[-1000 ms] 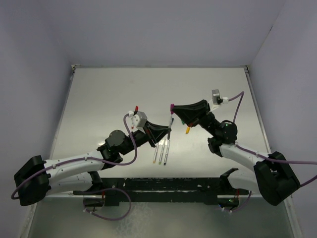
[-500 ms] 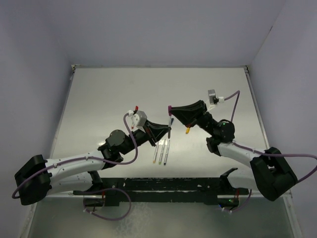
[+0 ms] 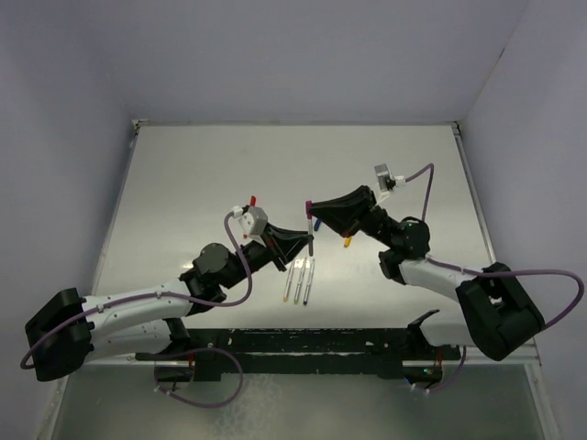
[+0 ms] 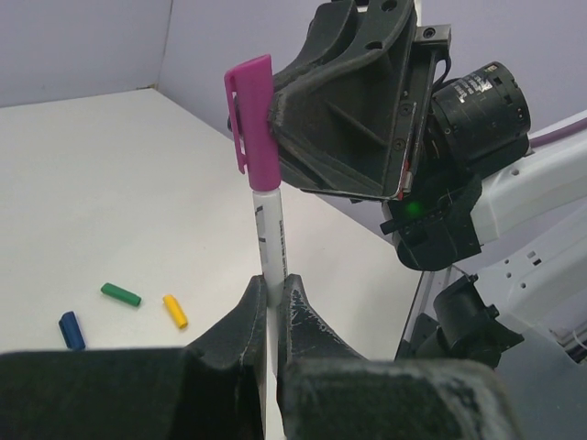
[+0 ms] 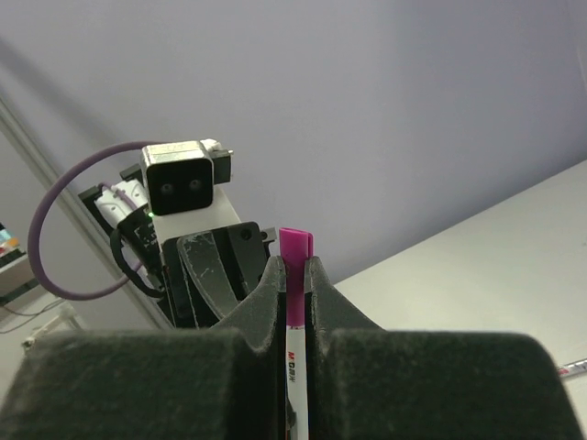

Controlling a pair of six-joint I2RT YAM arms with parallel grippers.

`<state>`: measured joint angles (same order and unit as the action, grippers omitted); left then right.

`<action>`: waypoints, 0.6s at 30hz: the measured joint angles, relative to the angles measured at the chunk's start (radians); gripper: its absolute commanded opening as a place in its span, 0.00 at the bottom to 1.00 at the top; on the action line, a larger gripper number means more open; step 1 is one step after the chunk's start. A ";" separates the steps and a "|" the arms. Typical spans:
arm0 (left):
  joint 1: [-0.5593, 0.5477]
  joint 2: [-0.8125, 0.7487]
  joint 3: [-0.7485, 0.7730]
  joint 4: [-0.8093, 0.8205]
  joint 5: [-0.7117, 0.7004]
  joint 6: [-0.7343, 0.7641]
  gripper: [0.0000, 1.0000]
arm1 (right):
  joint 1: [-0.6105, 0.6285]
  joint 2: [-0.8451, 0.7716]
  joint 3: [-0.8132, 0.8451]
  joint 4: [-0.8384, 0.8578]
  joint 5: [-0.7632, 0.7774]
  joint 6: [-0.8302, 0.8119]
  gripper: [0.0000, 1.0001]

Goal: Insert the pens into the pen caps

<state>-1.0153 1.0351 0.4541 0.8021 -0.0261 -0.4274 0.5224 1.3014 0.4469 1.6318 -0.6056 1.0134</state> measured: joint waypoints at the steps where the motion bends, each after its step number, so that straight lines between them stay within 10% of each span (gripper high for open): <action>1: 0.000 -0.001 -0.006 0.005 -0.004 0.000 0.00 | 0.000 0.011 0.007 0.002 -0.016 0.006 0.00; 18: 0.027 -0.002 -0.026 -0.011 0.029 0.012 0.00 | -0.001 0.082 0.015 0.006 -0.082 0.043 0.00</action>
<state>-0.9882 1.0336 0.4278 0.7906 0.0029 -0.4152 0.5213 1.3830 0.4618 1.6375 -0.6872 1.0561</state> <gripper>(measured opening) 0.030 0.034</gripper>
